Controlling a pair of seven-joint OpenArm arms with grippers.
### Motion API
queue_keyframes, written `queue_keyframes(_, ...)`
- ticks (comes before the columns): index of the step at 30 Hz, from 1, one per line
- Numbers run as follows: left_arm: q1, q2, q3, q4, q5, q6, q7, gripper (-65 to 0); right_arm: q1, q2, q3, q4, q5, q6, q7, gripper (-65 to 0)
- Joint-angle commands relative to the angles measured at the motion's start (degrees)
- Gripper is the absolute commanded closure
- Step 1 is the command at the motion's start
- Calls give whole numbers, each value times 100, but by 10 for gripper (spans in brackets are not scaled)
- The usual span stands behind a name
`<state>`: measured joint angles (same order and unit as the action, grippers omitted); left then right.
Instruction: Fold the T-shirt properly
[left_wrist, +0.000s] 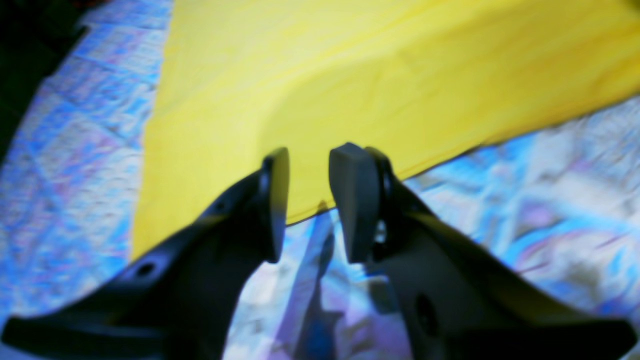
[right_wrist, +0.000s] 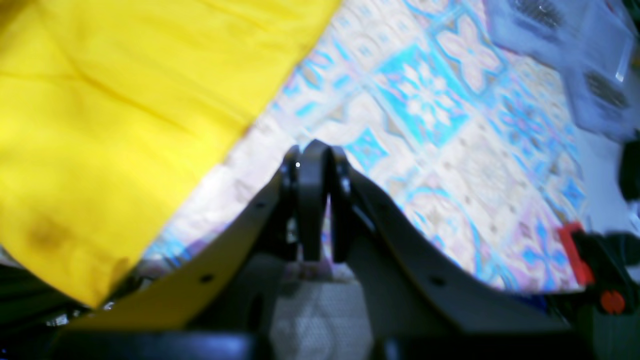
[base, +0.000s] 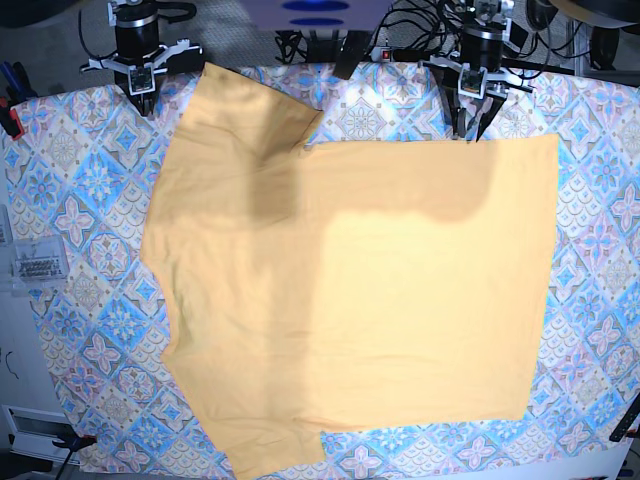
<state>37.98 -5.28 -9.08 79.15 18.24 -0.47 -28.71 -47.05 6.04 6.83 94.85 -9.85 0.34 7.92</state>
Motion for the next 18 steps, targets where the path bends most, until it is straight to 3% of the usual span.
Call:
queue_keyframes(1,49,-39,-125,133,27,34,-140,-200,-82,42,16,84,22,-47,135,-24)
queue_keyframes(6,66,-48,-749,159,976,-168,-114,-221,-82,42,16,67,22,-47,135,-24)
queue_keyframes(10,66,-30,-1259,608,1882,-634,871,-220,-82,42,16,58,22,-47,135,-24)
queue_keyframes(14,40,-30,-1241,1205,2251,-1215,1996,-220,-82,42,16,32,22,-47,135,-24)
queue_keyframes(18,-171,-30,-1241,1364,2541,-1584,2260,-220,-73,42,16,32,22,-47,135,-24)
